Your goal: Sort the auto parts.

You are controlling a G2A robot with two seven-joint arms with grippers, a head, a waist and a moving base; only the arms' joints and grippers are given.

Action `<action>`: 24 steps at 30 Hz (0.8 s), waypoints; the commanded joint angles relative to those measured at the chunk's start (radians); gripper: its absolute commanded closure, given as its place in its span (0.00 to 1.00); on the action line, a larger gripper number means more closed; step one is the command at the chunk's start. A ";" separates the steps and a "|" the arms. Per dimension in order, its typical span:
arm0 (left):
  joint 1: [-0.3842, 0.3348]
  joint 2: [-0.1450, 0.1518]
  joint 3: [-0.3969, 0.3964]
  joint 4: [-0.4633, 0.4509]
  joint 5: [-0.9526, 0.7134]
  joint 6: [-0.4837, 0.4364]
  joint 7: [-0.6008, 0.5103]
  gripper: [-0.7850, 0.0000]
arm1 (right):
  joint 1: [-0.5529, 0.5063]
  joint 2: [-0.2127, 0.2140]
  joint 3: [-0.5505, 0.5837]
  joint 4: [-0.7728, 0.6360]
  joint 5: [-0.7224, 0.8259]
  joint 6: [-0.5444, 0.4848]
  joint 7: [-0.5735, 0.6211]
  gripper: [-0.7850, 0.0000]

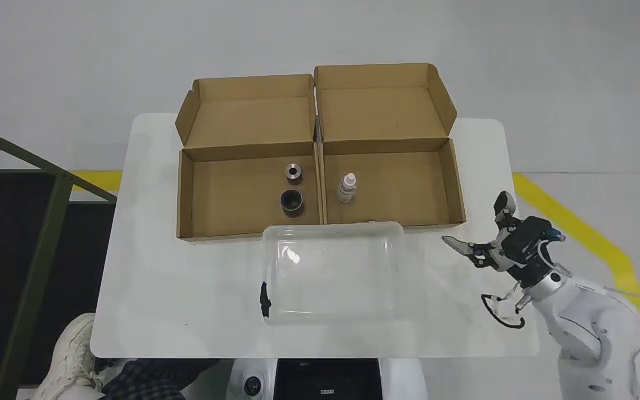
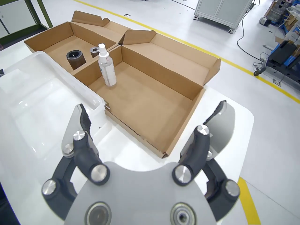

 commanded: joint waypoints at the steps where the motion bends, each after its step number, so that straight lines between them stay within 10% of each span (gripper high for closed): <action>1: 0.000 0.000 0.000 0.000 0.000 0.000 0.000 0.00 | -0.021 0.002 0.023 0.000 0.000 -0.001 -0.018 0.00; 24: 0.000 0.000 0.000 0.000 0.000 0.000 0.000 0.00 | -0.053 0.005 0.047 -0.009 0.009 -0.011 -0.071 0.00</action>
